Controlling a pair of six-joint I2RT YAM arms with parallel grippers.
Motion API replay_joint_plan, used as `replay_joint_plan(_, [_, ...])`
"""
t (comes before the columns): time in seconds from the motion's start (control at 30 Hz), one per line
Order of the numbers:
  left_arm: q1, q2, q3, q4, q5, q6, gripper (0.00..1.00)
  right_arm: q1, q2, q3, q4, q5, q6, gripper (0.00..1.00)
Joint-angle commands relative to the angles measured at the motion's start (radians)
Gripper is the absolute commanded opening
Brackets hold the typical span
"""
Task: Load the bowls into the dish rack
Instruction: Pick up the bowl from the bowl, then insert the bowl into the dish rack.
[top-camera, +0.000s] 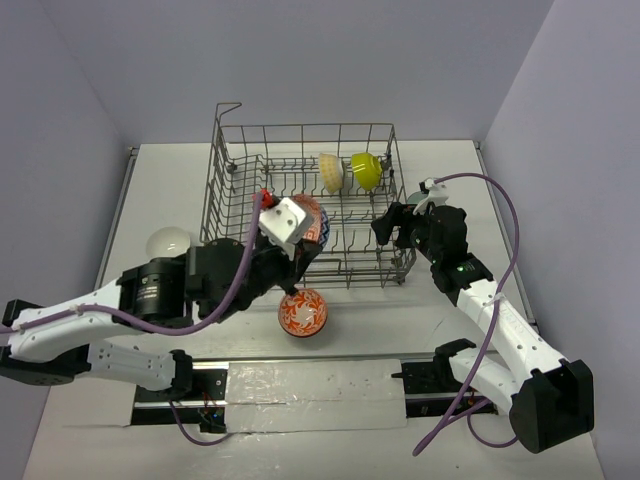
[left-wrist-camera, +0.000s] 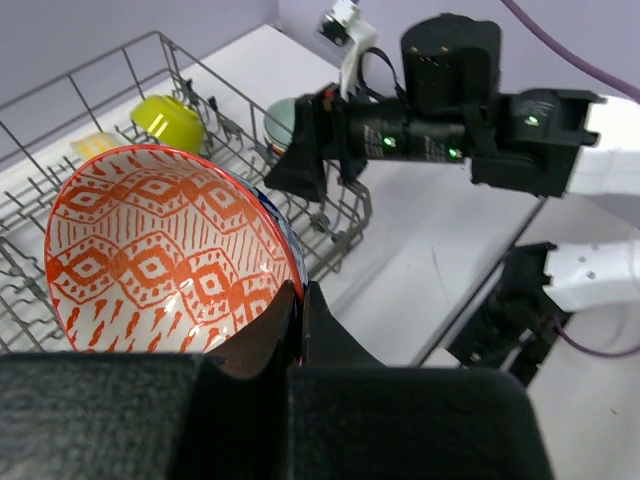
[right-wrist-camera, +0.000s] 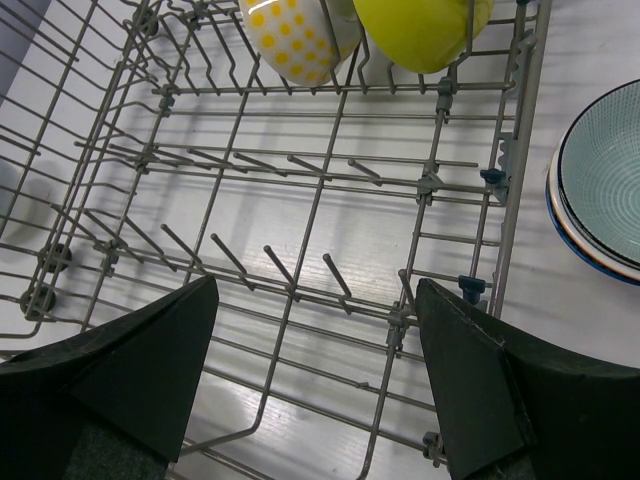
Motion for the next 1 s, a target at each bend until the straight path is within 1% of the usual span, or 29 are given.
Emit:
replay_joint_plan(0.0, [0.075, 0.033, 0.029, 0.124, 0.008, 0.099, 0.00, 0.008, 0.004, 0.042, 0.023, 0.007, -0.008, 0.87])
replay_joint_plan(0.03, [0.100, 0.031, 0.023, 0.145, 0.029, 0.105, 0.00, 0.008, 0.004, 0.042, 0.023, 0.007, -0.010, 0.87])
replay_joint_plan(0.07, [0.161, 0.027, 0.020, 0.185, 0.080, 0.108, 0.00, 0.006, 0.004, 0.042, 0.024, 0.007, -0.010, 0.87])
replay_joint_plan(0.13, [0.235, 0.025, 0.011, 0.227, 0.152, 0.111, 0.00, 0.006, 0.007, 0.044, 0.024, 0.005, -0.010, 0.87])
replay_joint_plan(0.17, [0.308, 0.033, 0.011, 0.263, 0.187, 0.111, 0.00, 0.006, 0.007, 0.044, 0.026, 0.002, -0.008, 0.87])
replay_joint_plan(0.2, [0.345, 0.043, 0.014, 0.276, 0.267, 0.113, 0.00, 0.008, 0.009, 0.042, 0.026, 0.002, -0.010, 0.87])
replay_joint_plan(0.23, [0.377, 0.057, 0.032, 0.284, 0.295, 0.114, 0.00, 0.006, 0.013, 0.044, 0.026, 0.002, -0.008, 0.87])
replay_joint_plan(0.27, [0.407, 0.091, 0.040, 0.291, 0.318, 0.116, 0.00, 0.008, 0.015, 0.044, 0.027, 0.002, -0.007, 0.87])
replay_joint_plan(0.3, [0.472, 0.109, 0.048, 0.316, 0.386, 0.108, 0.00, 0.008, 0.016, 0.044, 0.027, -0.001, -0.007, 0.87])
replay_joint_plan(0.33, [0.506, 0.150, 0.060, 0.328, 0.420, 0.098, 0.00, 0.006, 0.019, 0.047, 0.027, -0.001, -0.007, 0.87])
replay_joint_plan(0.37, [0.575, 0.171, 0.066, 0.340, 0.459, 0.088, 0.00, 0.006, 0.021, 0.047, 0.026, -0.001, -0.008, 0.87])
replay_joint_plan(0.4, [0.611, 0.195, 0.083, 0.357, 0.527, 0.064, 0.00, 0.008, 0.019, 0.047, 0.026, 0.004, -0.008, 0.87])
replay_joint_plan(0.43, [0.640, 0.218, 0.091, 0.365, 0.566, 0.053, 0.00, 0.008, 0.019, 0.047, 0.026, 0.004, -0.010, 0.87])
replay_joint_plan(0.47, [0.698, 0.264, 0.098, 0.373, 0.598, 0.042, 0.00, 0.008, 0.018, 0.045, 0.027, 0.002, -0.010, 0.87])
replay_joint_plan(0.53, [0.750, 0.307, 0.111, 0.400, 0.698, 0.003, 0.00, 0.008, 0.016, 0.047, 0.027, 0.002, -0.008, 0.87])
replay_joint_plan(0.57, [0.808, 0.351, 0.117, 0.405, 0.744, -0.013, 0.00, 0.006, 0.016, 0.047, 0.026, 0.002, -0.010, 0.87])
replay_joint_plan(0.6, [0.833, 0.371, 0.127, 0.408, 0.810, -0.055, 0.00, 0.008, 0.016, 0.047, 0.027, -0.004, -0.011, 0.87])
replay_joint_plan(0.63, [0.877, 0.404, 0.128, 0.416, 0.835, -0.073, 0.00, 0.008, 0.016, 0.047, 0.027, -0.009, -0.011, 0.87])
replay_joint_plan(0.8, [0.994, 0.462, 0.079, 0.492, 0.956, -0.198, 0.00, 0.008, 0.027, 0.051, 0.030, -0.013, -0.011, 0.87])
replay_joint_plan(0.83, [1.031, 0.476, 0.053, 0.544, 1.015, -0.244, 0.00, 0.008, 0.030, 0.050, 0.030, -0.015, -0.011, 0.87])
replay_joint_plan(0.9, [1.066, 0.487, 0.022, 0.607, 1.074, -0.303, 0.00, 0.006, 0.033, 0.050, 0.032, -0.015, -0.011, 0.87])
replay_joint_plan(0.93, [1.094, 0.500, 0.010, 0.689, 1.133, -0.354, 0.00, 0.006, 0.033, 0.050, 0.032, -0.012, -0.013, 0.87])
replay_joint_plan(0.97, [1.105, 0.508, -0.009, 0.722, 1.157, -0.379, 0.00, 0.008, 0.035, 0.051, 0.032, -0.012, -0.011, 0.87])
